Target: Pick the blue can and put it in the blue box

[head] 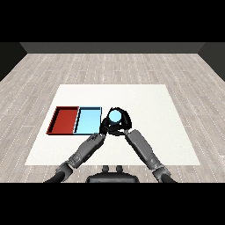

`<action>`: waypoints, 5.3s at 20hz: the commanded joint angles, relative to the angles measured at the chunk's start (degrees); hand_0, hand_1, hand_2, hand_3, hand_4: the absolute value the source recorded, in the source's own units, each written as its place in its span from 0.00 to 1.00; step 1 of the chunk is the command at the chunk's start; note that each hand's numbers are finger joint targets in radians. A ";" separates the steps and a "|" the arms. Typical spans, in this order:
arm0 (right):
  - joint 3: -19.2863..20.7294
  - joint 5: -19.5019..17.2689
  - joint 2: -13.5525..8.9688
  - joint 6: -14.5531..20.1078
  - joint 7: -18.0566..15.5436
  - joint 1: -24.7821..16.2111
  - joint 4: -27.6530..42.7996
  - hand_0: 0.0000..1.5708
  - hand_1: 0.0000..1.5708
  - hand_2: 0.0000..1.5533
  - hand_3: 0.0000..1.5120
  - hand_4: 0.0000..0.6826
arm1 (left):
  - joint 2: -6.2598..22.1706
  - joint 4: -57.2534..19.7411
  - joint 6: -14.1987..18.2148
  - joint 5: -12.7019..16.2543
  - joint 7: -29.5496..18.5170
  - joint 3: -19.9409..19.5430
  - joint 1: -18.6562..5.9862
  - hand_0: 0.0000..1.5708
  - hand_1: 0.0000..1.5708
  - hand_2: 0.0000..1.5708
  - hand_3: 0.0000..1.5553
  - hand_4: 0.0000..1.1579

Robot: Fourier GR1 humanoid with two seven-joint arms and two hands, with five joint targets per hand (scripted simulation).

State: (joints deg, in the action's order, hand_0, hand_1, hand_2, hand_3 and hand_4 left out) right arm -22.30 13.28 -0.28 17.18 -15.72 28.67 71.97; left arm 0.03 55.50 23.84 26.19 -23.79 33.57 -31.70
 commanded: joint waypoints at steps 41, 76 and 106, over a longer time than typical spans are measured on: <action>-5.49 -4.06 0.26 5.36 3.34 0.12 0.80 0.00 0.00 0.00 0.00 0.00 | 0.00 -3.88 14.21 2.39 1.07 2.56 -4.15 1.00 1.00 0.99 0.94 0.98; 22.69 12.59 -9.21 -9.12 0.12 -17.83 22.35 0.00 0.00 0.00 0.00 0.00 | 14.67 -19.31 6.42 -5.60 10.02 -17.02 -11.00 1.00 1.00 1.00 0.97 0.95; 24.98 13.07 -7.54 -12.05 -2.19 -11.60 12.99 0.00 0.00 0.00 0.00 0.00 | 10.05 -53.56 12.36 -12.60 14.76 -17.91 -16.46 0.00 0.00 0.00 0.00 0.00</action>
State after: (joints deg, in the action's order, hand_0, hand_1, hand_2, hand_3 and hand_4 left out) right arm 2.69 26.17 -8.32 4.82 -18.25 16.37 84.09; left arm 9.53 2.43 30.99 13.03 -7.85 16.96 -48.03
